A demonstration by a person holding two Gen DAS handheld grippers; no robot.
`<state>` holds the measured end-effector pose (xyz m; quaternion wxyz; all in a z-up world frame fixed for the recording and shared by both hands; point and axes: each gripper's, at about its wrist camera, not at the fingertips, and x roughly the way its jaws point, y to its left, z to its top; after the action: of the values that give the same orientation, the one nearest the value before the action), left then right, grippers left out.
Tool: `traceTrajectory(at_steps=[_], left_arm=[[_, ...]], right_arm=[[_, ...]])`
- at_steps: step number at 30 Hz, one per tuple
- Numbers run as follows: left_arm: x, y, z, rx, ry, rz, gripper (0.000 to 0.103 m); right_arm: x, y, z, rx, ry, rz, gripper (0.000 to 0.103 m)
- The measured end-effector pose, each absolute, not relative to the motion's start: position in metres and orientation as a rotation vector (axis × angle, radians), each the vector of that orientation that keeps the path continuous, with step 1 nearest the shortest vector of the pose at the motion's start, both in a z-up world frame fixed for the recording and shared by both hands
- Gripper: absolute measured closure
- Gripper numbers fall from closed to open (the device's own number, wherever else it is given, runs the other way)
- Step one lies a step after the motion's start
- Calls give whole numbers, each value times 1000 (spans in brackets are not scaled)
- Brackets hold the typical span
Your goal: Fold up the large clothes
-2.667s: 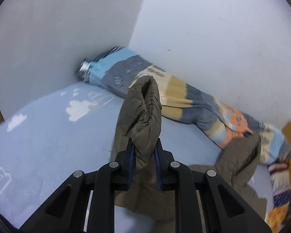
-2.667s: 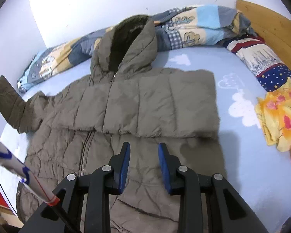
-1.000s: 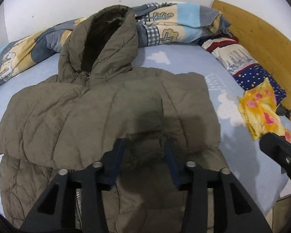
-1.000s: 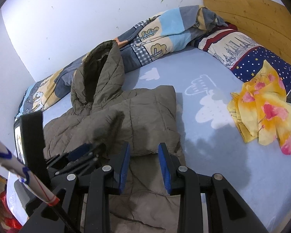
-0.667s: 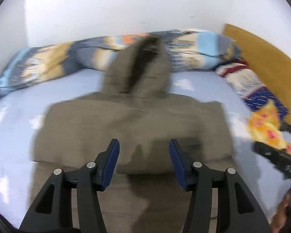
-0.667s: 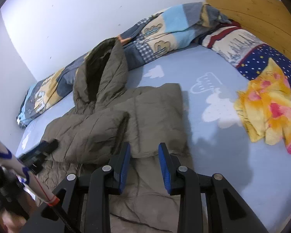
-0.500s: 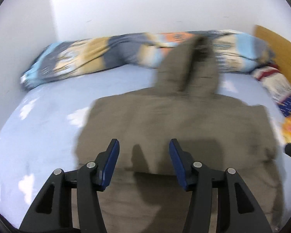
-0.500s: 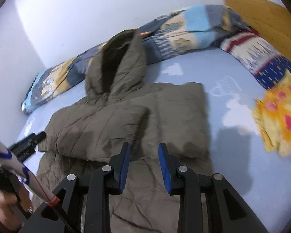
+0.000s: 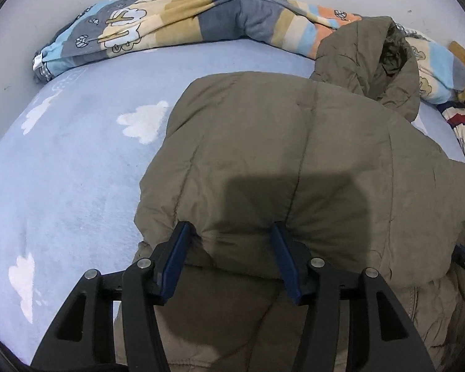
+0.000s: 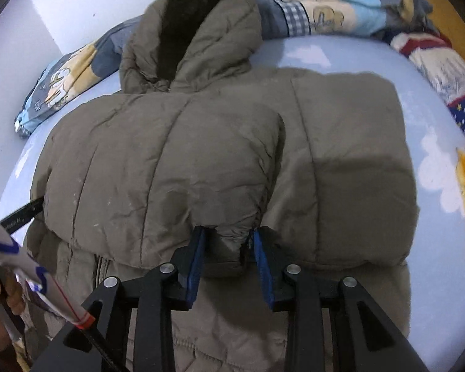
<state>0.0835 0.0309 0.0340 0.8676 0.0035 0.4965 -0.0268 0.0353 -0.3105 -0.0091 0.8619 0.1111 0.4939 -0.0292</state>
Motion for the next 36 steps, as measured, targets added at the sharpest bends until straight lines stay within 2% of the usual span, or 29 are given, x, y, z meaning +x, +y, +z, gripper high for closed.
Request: traceTrajectory(at_steps=[6, 11, 16, 21, 24, 27, 33, 36], left_arm=[[51, 35, 76, -16, 952, -73, 49], [5, 46, 95, -73, 955, -80, 49], [-54, 57, 76, -60, 1021, -67, 49], [-78, 71, 42, -41, 1172, -33, 49], [-105, 93, 69, -125, 1101, -67, 49], [-135, 121, 88, -128, 1054, -36, 43], [-177, 181, 62, -227, 1119, 10, 43], [-188, 200, 43, -313, 1174, 7, 43]], right_arm=[[18, -308, 19, 212, 981, -46, 69], [-10, -303, 39, 189, 942, -27, 69], [-51, -298, 33, 117, 967, -29, 67], [-85, -289, -1, 83, 1066, -39, 67], [-111, -291, 0, 109, 1069, -36, 67], [-147, -307, 20, 165, 1013, -37, 67], [-222, -366, 23, 292, 989, -165, 66], [-251, -396, 15, 390, 1001, -232, 55]])
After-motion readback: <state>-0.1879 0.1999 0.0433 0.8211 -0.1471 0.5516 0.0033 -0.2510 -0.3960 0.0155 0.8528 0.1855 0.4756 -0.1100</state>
